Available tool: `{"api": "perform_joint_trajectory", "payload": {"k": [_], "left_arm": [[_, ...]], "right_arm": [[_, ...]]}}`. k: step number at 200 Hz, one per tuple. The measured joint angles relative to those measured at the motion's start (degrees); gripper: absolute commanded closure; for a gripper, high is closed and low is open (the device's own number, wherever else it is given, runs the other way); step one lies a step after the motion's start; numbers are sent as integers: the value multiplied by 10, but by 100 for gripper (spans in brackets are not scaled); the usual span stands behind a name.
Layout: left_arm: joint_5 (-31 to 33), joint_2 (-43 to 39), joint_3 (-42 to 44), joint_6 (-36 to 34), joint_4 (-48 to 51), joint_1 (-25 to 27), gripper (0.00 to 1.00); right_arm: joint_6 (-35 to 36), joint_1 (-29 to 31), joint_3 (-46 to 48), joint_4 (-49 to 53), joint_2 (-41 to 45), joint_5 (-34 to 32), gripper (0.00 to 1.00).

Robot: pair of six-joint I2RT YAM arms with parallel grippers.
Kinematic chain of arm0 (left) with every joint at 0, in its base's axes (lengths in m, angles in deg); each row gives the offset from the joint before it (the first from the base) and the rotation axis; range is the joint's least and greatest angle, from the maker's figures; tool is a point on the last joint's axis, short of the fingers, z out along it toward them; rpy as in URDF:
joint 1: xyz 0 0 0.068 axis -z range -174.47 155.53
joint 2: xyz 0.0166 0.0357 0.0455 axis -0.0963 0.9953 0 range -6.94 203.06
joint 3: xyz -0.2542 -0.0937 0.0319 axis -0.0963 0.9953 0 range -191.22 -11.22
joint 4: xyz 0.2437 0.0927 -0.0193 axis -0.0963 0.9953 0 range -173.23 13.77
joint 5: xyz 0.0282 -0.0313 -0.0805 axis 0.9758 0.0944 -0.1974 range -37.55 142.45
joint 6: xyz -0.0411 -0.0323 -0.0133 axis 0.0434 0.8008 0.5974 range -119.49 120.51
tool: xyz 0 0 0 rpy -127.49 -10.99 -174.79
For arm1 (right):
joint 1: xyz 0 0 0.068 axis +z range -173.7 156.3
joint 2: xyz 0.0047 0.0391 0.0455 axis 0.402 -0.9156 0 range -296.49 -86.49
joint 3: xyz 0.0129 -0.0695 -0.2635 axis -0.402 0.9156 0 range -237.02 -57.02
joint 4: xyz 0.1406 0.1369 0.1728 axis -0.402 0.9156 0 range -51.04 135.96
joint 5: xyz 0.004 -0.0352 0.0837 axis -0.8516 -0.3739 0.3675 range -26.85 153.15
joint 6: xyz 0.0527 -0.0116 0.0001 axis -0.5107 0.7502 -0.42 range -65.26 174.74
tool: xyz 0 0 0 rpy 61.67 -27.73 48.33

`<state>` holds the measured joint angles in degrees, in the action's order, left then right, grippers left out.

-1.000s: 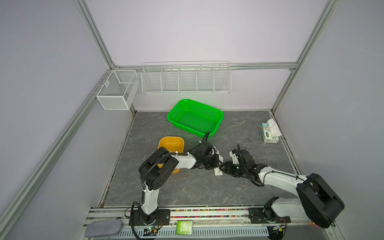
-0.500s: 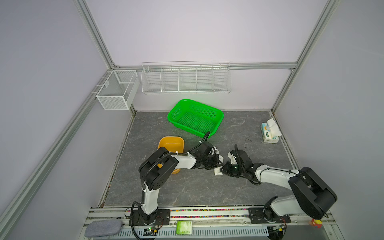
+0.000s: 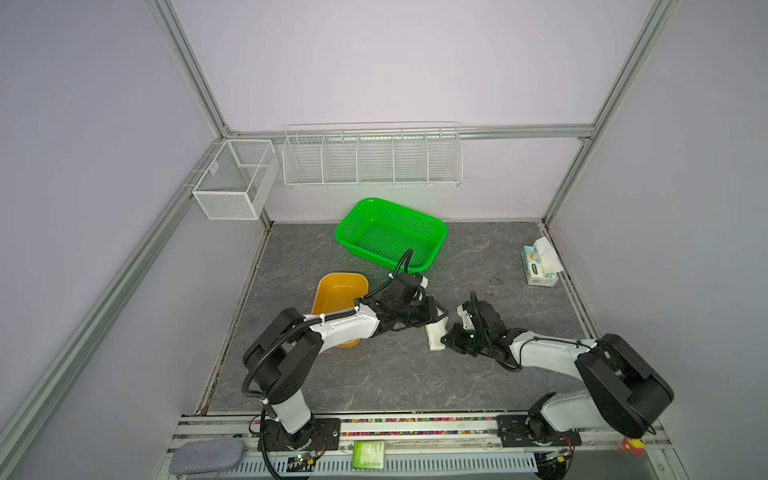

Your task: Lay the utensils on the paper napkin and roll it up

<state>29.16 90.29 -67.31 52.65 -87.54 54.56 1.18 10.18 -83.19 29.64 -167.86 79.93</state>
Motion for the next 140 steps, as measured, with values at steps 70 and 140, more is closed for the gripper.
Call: {"api": "perform_joint_trajectory", "payload": {"k": [70, 140], "left_arm": [[-21, 54, 14, 0, 12, -11, 86], [-38, 109, -12, -3, 7, -11, 94]], "right_arm": [[-5, 0, 6, -13, 0, 0, 91], [-5, 0, 7, -16, 0, 0, 89]]}}
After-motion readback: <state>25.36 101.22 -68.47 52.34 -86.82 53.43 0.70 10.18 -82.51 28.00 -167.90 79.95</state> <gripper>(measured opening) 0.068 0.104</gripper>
